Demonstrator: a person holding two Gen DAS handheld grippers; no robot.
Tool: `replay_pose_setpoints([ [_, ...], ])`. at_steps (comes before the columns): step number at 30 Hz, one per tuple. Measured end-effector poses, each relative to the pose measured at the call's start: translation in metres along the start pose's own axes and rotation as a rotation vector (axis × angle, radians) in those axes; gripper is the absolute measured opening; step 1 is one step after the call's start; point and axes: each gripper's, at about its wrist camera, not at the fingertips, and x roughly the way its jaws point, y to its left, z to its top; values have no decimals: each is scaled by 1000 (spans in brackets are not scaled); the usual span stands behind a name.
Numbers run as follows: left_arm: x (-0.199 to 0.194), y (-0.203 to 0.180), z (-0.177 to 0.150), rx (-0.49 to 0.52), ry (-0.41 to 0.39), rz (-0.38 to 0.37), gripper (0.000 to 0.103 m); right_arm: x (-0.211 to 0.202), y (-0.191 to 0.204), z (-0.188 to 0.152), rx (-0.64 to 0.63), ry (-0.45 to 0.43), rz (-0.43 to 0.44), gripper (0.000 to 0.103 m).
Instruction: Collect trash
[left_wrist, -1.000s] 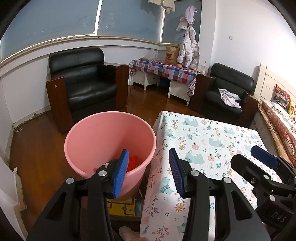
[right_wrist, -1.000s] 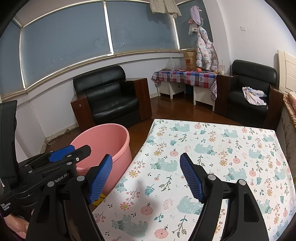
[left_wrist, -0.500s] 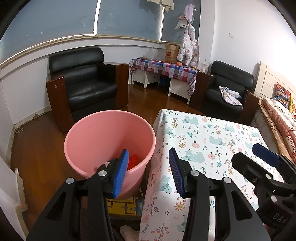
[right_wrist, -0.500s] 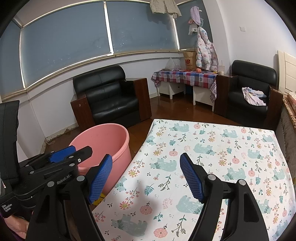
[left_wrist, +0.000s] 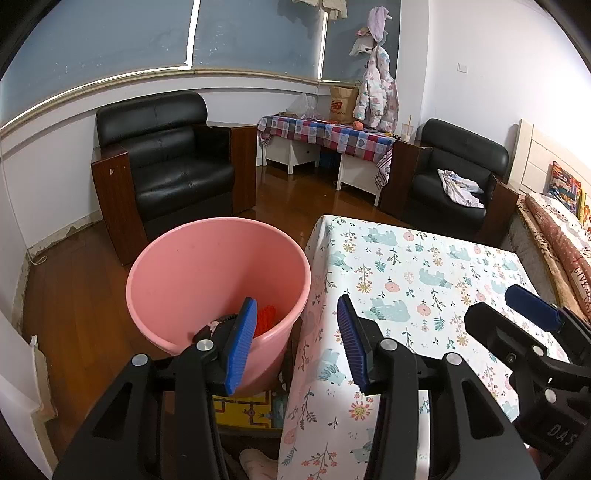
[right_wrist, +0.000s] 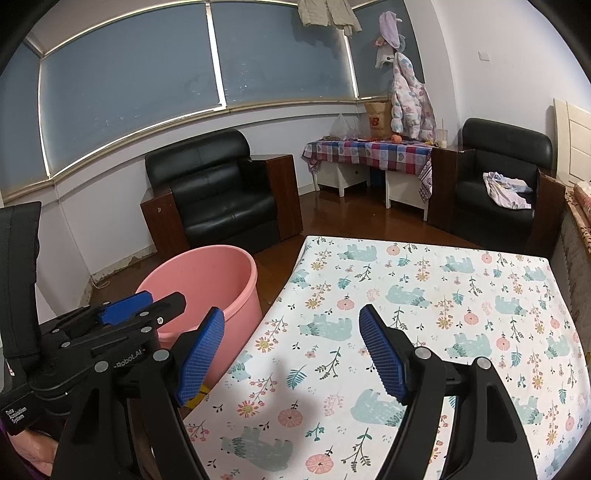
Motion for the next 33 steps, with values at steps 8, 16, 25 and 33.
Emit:
replay_pose_setpoints([
  [8, 0, -2, -2, -2, -2, 0, 46, -1, 0, 0, -2, -2, 0, 74],
  [16, 3, -5, -3, -1, 5, 6, 46, -1, 0, -1, -1, -1, 0, 74],
  [25, 5, -7, -4, 6, 1, 28, 46, 0, -1, -2, 0, -1, 1, 74],
  [33, 11, -4, -2, -6, 0, 40, 46, 2, -4, -5, 6, 4, -2, 74],
])
